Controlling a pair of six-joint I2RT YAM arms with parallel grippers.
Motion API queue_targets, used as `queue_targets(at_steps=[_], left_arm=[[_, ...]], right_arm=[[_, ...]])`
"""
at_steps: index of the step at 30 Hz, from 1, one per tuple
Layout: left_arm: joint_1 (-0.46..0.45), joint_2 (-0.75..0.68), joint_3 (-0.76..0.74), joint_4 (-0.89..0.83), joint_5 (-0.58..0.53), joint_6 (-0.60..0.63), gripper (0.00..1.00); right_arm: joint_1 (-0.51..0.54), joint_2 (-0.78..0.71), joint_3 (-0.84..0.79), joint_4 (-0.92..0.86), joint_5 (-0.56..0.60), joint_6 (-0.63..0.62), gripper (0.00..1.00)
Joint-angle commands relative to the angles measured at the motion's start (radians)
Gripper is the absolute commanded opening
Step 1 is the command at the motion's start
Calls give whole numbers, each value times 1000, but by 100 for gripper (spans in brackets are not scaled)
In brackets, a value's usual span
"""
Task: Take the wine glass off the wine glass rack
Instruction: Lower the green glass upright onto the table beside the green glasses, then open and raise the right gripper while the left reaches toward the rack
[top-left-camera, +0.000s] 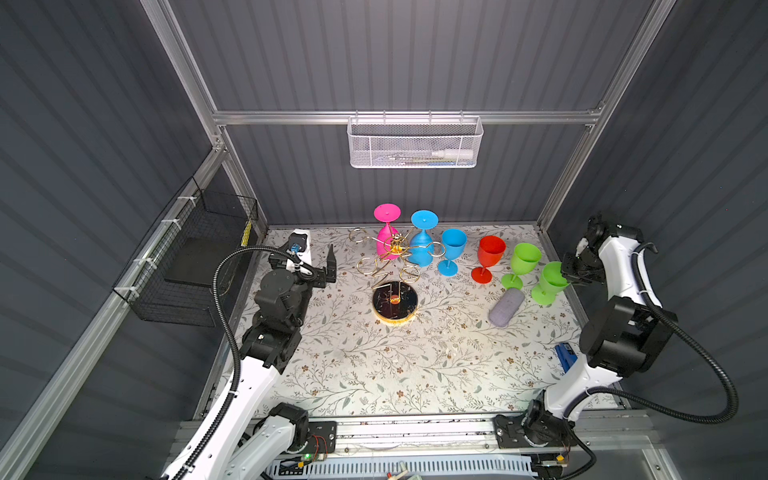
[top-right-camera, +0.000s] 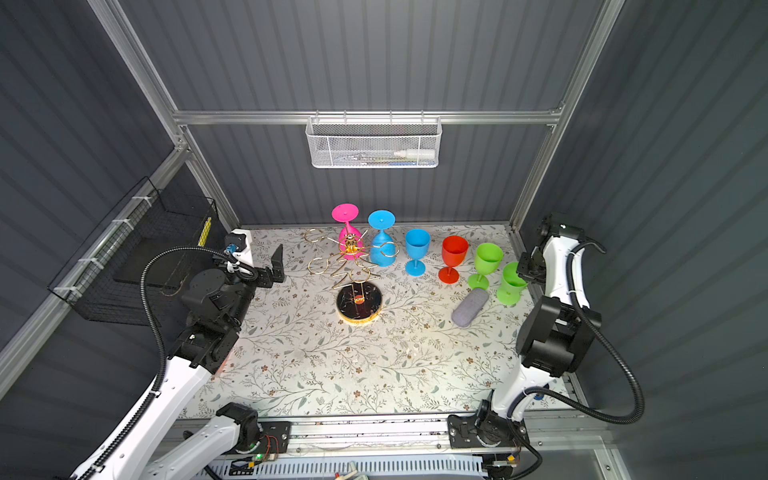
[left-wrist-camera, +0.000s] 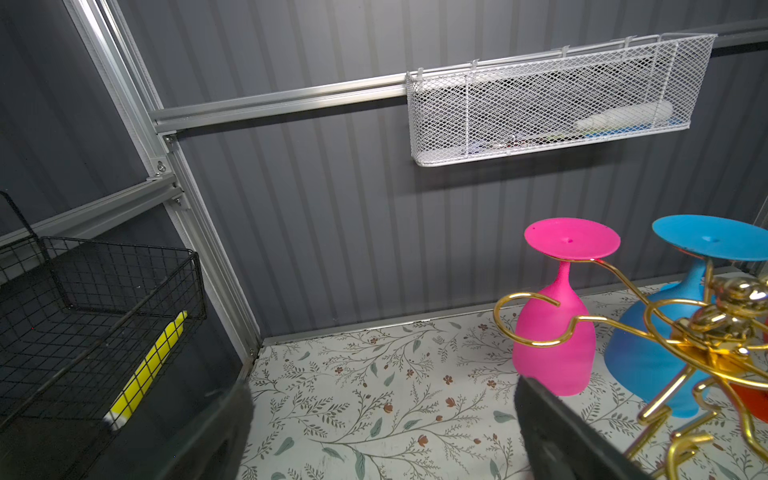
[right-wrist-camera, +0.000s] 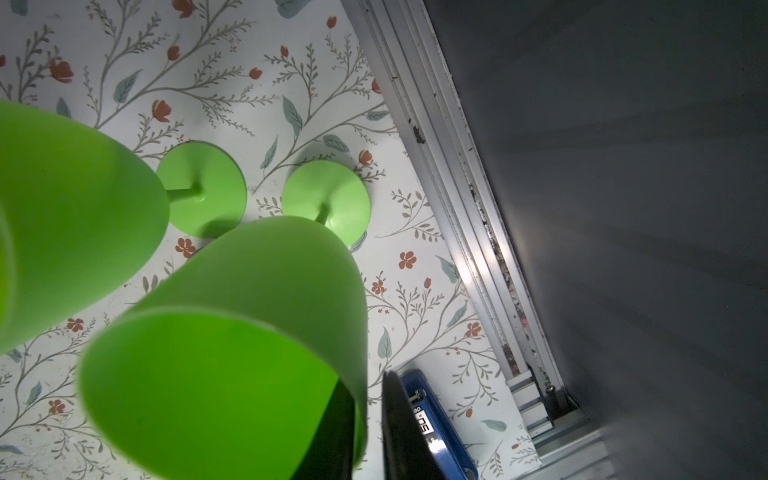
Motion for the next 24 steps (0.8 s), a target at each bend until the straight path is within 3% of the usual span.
queue_targets(at_steps=[1, 8, 14, 24], left_arm=[[7, -2, -13, 20, -21, 19, 100], [8, 9, -11, 19, -44, 11, 100], [33, 40, 15, 2, -33, -37, 100], [175, 197, 243, -144, 226, -281, 99]], right_arm=[[-2, -2, 46, -24, -32, 1, 28], [-12, -39, 90, -3, -87, 26, 48], [-17, -157, 65, 64, -164, 65, 60], [-14, -638, -377, 480, -526, 206, 79]])
